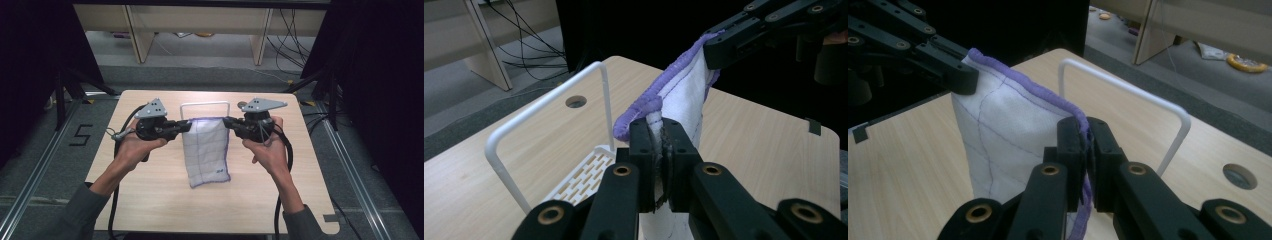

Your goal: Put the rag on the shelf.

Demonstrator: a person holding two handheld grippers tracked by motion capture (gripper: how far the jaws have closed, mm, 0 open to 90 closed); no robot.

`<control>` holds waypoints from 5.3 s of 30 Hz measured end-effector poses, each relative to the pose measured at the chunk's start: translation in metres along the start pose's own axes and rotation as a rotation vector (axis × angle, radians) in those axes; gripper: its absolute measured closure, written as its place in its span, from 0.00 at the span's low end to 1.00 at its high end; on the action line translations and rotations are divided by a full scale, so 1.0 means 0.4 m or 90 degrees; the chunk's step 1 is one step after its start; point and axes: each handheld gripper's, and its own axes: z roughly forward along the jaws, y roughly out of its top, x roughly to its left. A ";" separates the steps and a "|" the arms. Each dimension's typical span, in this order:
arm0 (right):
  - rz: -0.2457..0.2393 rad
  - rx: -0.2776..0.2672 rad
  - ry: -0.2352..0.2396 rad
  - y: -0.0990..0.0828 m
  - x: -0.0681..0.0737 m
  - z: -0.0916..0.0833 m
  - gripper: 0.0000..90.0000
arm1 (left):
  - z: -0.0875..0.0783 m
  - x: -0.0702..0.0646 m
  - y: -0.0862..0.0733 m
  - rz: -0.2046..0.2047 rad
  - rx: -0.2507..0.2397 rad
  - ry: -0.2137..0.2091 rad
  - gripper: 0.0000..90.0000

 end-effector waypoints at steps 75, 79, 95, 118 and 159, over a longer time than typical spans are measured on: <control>0.113 0.020 -0.094 0.279 -0.243 0.217 0.95 | 0.195 0.337 0.195 -0.217 -0.024 0.127 0.92; 0.128 0.040 -0.099 0.257 -0.259 0.251 0.95 | 0.225 0.348 0.168 -0.223 0.007 0.129 0.92; 0.150 0.125 -0.101 0.144 -0.304 0.365 0.94 | 0.288 0.376 0.045 -0.246 0.086 0.130 0.93; 0.203 0.146 -0.117 0.084 -0.336 0.372 0.74 | 0.272 0.391 0.009 -0.261 0.121 0.138 0.75; 0.164 0.057 -0.105 0.080 -0.278 0.146 0.62 | 0.060 0.283 -0.032 -0.229 0.091 0.086 0.40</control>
